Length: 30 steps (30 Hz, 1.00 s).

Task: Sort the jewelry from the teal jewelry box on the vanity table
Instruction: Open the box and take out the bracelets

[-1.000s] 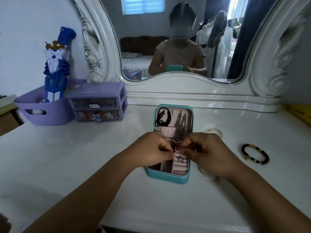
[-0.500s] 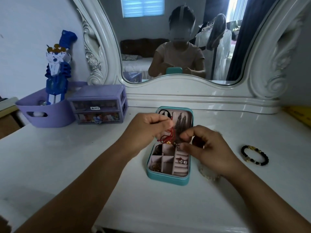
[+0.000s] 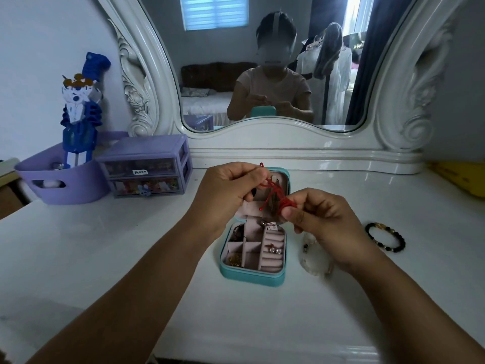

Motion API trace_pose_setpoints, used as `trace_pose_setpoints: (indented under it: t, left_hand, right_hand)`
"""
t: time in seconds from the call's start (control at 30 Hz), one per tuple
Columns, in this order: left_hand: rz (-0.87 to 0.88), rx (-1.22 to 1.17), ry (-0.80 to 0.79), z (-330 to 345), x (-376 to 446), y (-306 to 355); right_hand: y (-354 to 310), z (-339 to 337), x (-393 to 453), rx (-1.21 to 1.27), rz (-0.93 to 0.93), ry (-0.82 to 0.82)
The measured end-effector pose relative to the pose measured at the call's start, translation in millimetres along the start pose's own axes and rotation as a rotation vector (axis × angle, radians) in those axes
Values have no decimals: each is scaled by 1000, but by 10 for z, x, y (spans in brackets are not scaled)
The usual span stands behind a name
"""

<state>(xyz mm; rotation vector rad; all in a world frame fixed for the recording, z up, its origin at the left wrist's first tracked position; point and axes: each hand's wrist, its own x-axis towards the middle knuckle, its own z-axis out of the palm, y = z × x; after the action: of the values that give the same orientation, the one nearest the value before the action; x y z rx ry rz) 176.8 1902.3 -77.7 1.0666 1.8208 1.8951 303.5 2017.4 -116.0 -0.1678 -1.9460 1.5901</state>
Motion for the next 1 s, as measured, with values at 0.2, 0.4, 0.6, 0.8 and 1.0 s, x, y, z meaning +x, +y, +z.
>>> trace_pose_setpoints:
  t: [0.2, 0.4, 0.6, 0.8, 1.0]
  left_hand:
    - [111, 223, 151, -40, 30, -212]
    - [53, 297, 268, -154, 69, -645]
    - [-69, 139, 128, -107, 71, -708]
    - [-85, 172, 37, -106, 21, -811]
    - [-52, 261, 69, -89, -25, -853]
  right_hand:
    - [-129, -298, 2, -43, 42, 197]
    - [-5, -741, 67, -261, 214, 489]
    - [256, -930, 101, -466, 308, 514]
    - [428, -1001, 115, -717, 414, 487]
    - [447, -1013, 117, -965, 509, 468]
